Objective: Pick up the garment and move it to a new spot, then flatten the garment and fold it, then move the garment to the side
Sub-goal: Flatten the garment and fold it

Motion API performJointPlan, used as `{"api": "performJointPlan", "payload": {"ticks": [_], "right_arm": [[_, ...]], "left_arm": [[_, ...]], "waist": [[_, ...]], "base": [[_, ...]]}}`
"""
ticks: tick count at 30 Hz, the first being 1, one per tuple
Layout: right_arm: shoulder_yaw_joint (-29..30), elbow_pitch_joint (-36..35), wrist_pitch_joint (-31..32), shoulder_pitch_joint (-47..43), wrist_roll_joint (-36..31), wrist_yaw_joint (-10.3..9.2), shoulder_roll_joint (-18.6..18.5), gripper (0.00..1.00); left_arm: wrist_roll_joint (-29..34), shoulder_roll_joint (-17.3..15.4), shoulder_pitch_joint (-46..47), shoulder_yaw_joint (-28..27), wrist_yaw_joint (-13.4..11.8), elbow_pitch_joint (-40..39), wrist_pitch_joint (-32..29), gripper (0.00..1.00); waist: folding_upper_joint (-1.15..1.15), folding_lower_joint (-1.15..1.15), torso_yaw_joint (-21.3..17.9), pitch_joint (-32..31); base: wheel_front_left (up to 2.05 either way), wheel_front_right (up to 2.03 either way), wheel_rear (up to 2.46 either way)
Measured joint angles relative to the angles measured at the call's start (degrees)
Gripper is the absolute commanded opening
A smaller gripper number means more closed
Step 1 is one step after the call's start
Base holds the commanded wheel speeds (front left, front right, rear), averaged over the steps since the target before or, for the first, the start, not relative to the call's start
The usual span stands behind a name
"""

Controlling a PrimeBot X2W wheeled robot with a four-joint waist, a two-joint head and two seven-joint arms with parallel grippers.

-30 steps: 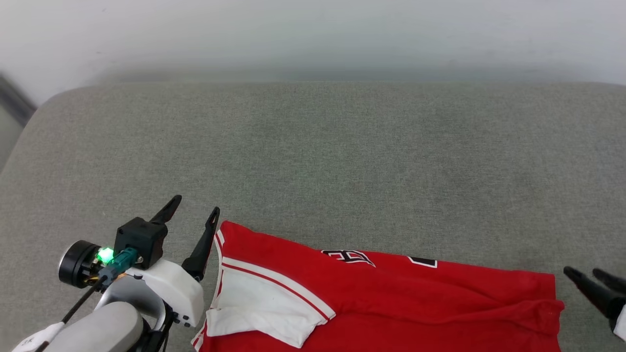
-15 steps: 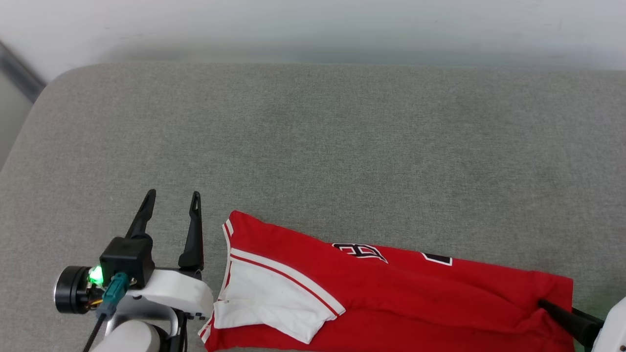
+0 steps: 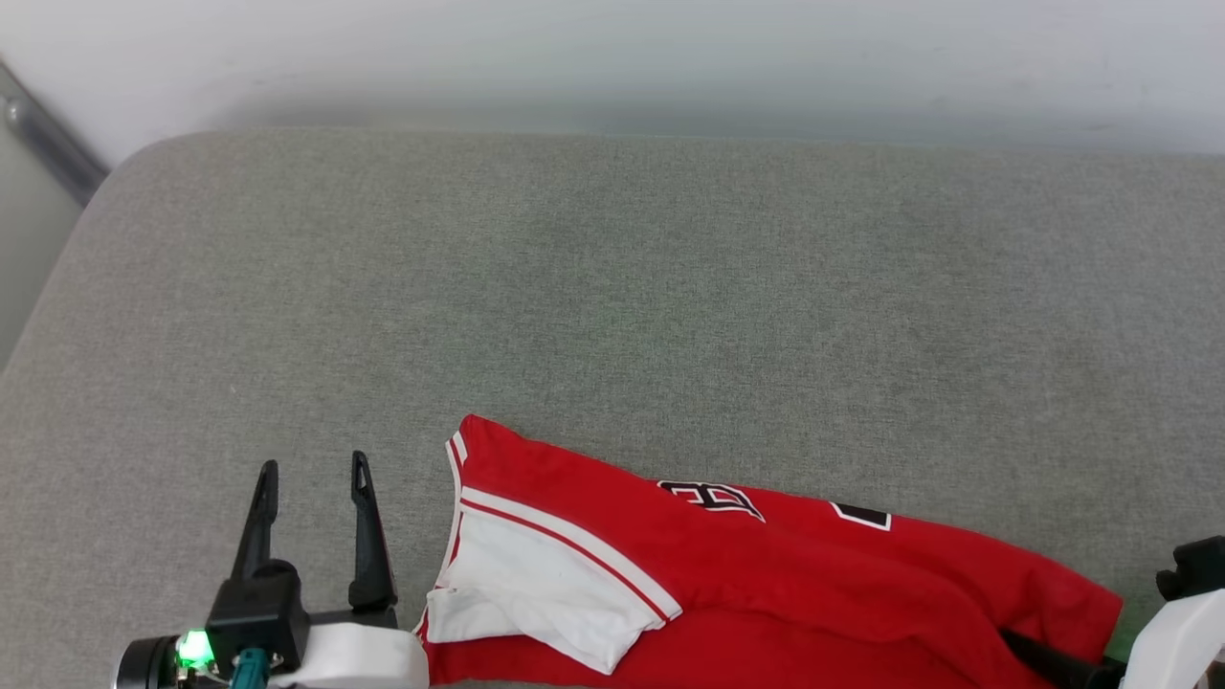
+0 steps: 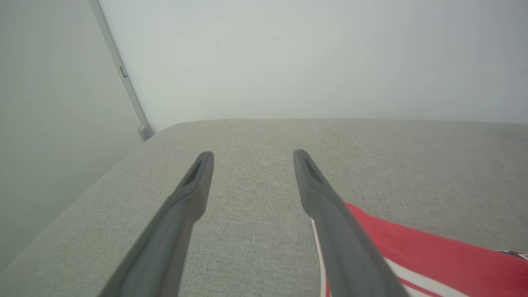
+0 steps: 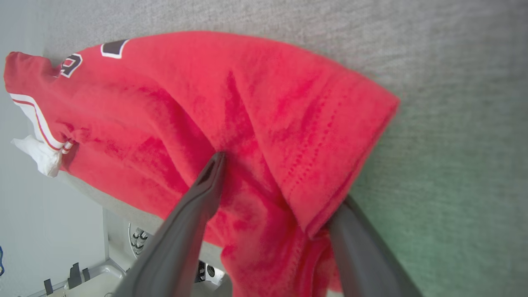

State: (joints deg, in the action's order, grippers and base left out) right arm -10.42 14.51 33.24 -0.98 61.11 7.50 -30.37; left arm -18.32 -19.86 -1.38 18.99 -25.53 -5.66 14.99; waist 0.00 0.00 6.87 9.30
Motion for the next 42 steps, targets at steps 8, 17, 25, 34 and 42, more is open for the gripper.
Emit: {"api": "performJointPlan", "payload": {"ticks": [8, 17, 25, 34, 42], "right_arm": [[-0.12, 0.75, 0.0, -0.36, -1.22, 0.01, 0.65, 0.0], [4.26, 1.42, 1.13, 2.44, -2.0, 0.01, -1.93, 0.0], [9.69, 4.92, 3.2, 4.46, -7.87, 0.01, -7.4, 0.0], [6.69, -1.16, 11.05, 4.34, -10.07, 0.0, -6.67, 0.0], [1.57, -17.55, 16.49, 4.07, -8.54, 0.0, -3.47, 0.0]], "left_arm": [[9.01, 6.73, -3.56, -5.79, 3.75, -0.18, 0.0, 1.0], [13.68, 10.59, -7.07, -10.44, 7.71, 0.65, 0.0, 1.0], [15.41, 11.95, -8.45, -11.44, 11.54, 1.35, 0.0, 1.0], [16.17, 13.35, -8.98, -12.56, 13.73, 2.41, 0.0, 1.0], [16.67, 14.02, -9.01, -13.32, 14.82, 3.27, 0.0, 1.0]], "waist": [[0.0, 0.0, 0.13, -1.08], [0.0, 0.0, -0.52, -3.26], [0.0, 0.0, -0.86, -4.96], [0.0, 0.0, -1.26, -6.73], [0.0, 0.0, -0.49, -7.17]], "base": [[0.0, 0.0, 0.0], [0.0, 0.0, 0.0], [0.0, 0.0, 0.0], [0.0, 0.0, 0.0], [0.0, 0.0, 0.0]]}}
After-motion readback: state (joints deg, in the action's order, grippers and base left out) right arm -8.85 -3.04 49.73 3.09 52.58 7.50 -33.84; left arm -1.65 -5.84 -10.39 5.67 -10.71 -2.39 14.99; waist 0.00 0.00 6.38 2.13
